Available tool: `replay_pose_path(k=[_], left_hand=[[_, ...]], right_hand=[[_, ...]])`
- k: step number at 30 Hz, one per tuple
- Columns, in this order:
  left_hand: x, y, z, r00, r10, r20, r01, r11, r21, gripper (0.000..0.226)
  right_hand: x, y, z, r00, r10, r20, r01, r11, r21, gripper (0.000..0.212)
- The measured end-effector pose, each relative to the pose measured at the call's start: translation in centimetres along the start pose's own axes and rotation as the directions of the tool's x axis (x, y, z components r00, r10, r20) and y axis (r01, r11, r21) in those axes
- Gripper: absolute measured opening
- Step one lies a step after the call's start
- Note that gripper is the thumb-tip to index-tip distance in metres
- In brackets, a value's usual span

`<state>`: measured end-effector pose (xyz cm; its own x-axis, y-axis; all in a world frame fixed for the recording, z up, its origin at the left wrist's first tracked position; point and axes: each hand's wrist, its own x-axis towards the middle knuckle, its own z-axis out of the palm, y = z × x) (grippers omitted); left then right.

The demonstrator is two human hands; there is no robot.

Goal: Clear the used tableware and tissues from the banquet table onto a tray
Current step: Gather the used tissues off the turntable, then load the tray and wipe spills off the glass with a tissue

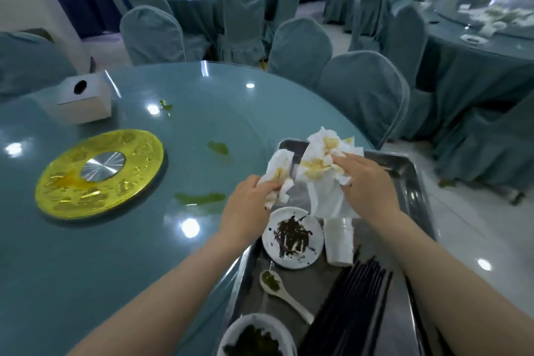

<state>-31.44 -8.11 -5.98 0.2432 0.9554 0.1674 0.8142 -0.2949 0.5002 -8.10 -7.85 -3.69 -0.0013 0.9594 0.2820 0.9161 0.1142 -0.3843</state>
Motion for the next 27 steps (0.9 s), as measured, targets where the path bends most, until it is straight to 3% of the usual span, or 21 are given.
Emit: replay_pose_path(k=[5, 8, 10, 14, 19, 27], left_hand=[[3.5, 2.1, 4.6, 0.988, -0.064, 0.141, 0.077, 0.993, -0.086, 0.066], [5.2, 2.4, 5.8, 0.923, -0.071, 0.378, 0.075, 0.997, 0.006, 0.098], [5.5, 1.5, 5.9, 0.896, -0.099, 0.434, 0.088, 0.995, 0.045, 0.107], [4.5, -2.5, 4.5, 0.912, -0.153, 0.38, 0.161, 0.987, 0.009, 0.104], [1.8, -8.0, 0.9, 0.935, -0.296, 0.194, 0.308, 0.951, -0.034, 0.087], [-5.1, -15.3, -5.2, 0.898, -0.439, 0.028, 0.439, 0.898, -0.008, 0.079]], right_hand=[[1.4, 3.7, 2.0, 0.995, 0.098, 0.006, -0.098, 0.994, 0.048, 0.054], [3.4, 4.5, 3.7, 0.914, 0.218, 0.343, -0.205, 0.976, -0.075, 0.063], [4.0, 4.7, 4.9, 0.84, 0.245, 0.484, -0.212, 0.97, -0.123, 0.073], [5.1, 3.4, 7.0, 0.875, 0.16, 0.458, -0.147, 0.987, -0.065, 0.072], [6.5, -1.7, 9.6, 0.874, 0.007, 0.486, 0.009, 0.999, -0.032, 0.065], [5.4, -11.3, 14.4, 0.805, -0.182, 0.565, 0.153, 0.983, 0.098, 0.06]])
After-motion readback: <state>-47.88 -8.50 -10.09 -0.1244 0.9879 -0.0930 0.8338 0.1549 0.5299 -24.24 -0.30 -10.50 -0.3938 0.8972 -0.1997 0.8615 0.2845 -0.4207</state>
